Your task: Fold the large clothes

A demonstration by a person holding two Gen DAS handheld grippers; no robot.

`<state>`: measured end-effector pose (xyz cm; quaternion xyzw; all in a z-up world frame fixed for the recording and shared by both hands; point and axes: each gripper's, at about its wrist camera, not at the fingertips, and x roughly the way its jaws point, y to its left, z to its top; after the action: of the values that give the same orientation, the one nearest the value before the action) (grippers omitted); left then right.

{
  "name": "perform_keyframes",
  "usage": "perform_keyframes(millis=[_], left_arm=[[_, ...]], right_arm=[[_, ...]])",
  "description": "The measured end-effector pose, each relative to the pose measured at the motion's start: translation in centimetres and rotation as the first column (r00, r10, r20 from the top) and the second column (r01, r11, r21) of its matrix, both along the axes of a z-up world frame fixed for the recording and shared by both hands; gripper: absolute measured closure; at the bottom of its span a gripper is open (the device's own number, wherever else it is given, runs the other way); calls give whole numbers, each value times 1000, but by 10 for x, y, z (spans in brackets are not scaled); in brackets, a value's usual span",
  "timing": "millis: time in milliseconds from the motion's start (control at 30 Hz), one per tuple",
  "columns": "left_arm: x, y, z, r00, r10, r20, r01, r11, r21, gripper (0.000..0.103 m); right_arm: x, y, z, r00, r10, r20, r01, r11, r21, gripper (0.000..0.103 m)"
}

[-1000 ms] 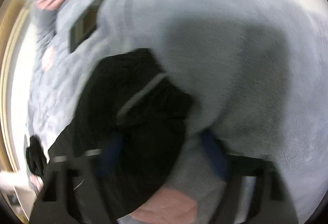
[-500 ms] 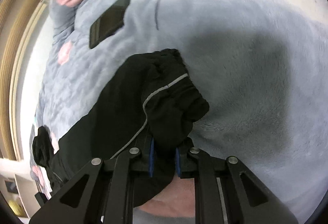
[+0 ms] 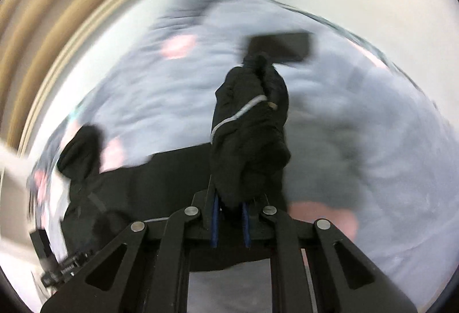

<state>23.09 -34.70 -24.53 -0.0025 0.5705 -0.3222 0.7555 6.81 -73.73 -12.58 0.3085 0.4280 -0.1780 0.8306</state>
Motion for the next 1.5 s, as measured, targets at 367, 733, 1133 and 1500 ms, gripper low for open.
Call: perform_keyframes(millis=[367,733,1133,1500], left_arm=[[-7,158,67,984,134,118,-128,990,-52,42],[-6,296,46,913,395,101,-392,919,-53,42],[3,340,7,872,489,12,-489,872,-8,42],[49,310,11,917,399,-22,-399,910,-117,42]], right_arm=[[112,272,63,872,486,63,-480,873,-87,87],[210,507,-8,635,767,-88,-771,624,-126,83],[243,555,-140,505,809,-300,-832,549,81,46],[180,398,-49,686,711,-154,-722,691,-22,27]])
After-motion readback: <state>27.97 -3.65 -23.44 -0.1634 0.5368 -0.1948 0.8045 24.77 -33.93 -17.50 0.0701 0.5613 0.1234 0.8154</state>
